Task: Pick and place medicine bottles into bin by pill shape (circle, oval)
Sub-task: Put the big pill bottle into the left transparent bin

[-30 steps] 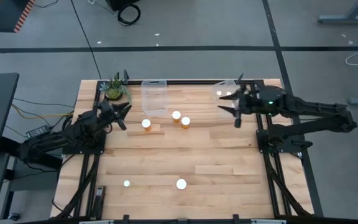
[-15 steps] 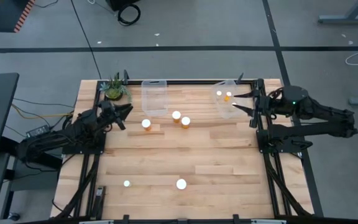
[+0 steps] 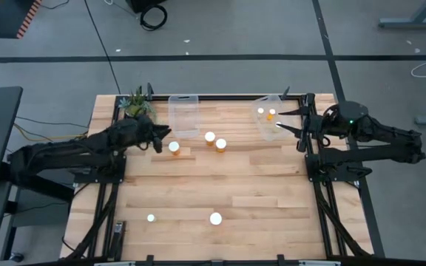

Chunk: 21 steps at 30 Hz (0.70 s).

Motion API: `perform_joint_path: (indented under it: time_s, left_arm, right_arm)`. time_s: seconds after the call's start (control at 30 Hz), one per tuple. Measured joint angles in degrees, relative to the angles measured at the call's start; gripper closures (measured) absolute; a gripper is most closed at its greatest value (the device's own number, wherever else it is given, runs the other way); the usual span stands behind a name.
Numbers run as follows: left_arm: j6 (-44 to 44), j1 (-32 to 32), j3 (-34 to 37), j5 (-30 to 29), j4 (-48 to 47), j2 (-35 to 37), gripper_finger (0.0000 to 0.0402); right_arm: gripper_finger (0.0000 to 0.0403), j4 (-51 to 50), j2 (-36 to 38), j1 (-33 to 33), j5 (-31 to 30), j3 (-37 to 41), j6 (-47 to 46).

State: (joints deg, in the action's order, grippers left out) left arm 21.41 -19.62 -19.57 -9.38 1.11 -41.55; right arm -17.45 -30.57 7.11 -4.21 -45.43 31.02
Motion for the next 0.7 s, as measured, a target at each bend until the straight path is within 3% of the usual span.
perform_joint_path:
  time_s: [0.27, 0.57, 0.7]
  left_arm:
    - [2.2, 0.0, -12.0, 1.1, -18.7, -12.1, 0.0279]
    - [4.9, 0.8, -23.3, 5.6, -35.0, -22.0, 0.0166]
    - [4.9, 3.4, -26.3, 5.9, -40.6, -26.6, 0.0134]
  right_arm:
    - [0.0242, 0.6, -0.2, 1.2, 0.1, 0.0, 2.6]
    - [0.0242, 0.9, -1.7, 7.4, 3.2, 0.0, 1.5]
    - [0.0242, 0.9, -2.1, 10.4, 5.9, 0.0, 0.6]
